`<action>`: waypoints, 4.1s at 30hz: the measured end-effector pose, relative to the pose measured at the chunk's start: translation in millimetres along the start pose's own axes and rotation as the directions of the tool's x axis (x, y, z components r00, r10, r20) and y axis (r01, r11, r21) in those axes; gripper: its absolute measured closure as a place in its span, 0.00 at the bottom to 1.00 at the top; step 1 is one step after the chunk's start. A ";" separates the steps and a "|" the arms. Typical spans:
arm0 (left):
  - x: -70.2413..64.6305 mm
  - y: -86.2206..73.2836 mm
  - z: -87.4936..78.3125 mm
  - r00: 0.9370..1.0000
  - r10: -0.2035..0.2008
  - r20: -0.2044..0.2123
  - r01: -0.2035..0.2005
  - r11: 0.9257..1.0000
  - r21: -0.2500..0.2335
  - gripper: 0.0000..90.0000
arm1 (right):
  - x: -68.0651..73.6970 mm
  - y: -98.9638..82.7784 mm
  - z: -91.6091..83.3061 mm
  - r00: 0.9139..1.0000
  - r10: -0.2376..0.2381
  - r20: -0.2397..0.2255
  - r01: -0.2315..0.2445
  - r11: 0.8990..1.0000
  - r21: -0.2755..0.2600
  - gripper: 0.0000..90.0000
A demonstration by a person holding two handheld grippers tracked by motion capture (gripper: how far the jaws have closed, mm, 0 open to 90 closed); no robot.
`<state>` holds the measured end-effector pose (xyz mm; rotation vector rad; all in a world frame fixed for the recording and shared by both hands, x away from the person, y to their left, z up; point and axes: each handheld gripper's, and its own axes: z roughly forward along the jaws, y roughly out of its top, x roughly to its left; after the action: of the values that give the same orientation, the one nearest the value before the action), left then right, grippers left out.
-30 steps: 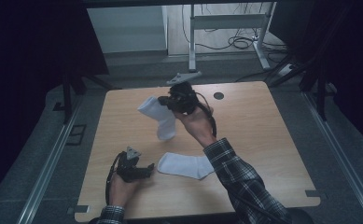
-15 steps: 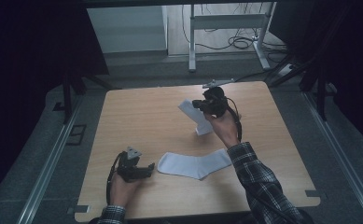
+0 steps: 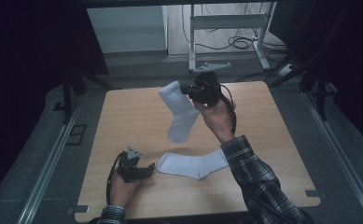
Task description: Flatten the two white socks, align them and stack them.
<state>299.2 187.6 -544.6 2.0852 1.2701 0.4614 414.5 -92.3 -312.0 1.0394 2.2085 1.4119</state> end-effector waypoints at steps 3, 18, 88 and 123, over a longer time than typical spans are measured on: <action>-0.3 0.0 0.5 1.000 0.000 -0.001 0.000 1.000 -0.007 0.16 | -25.5 -23.1 13.2 0.998 0.047 0.048 -0.050 0.997 0.053 0.99; -1.5 0.5 0.8 1.000 -0.002 -0.002 0.002 1.000 -0.003 0.16 | -141.6 -151.0 26.6 0.943 0.182 0.277 -0.240 0.951 0.192 0.98; -40.5 103.1 43.4 0.990 0.028 0.138 -0.024 0.999 -0.031 0.64 | -176.6 -201.3 -7.4 0.978 0.018 0.206 -0.076 0.957 0.279 0.74; -46.9 118.4 60.0 0.993 0.072 0.094 -0.076 0.997 0.032 0.94 | -163.4 -203.7 1.2 0.985 0.052 0.164 -0.102 0.943 0.316 0.90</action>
<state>390.2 87.4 -506.0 2.1636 1.1583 0.3719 444.7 -259.5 -510.3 1.3078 2.3553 0.9757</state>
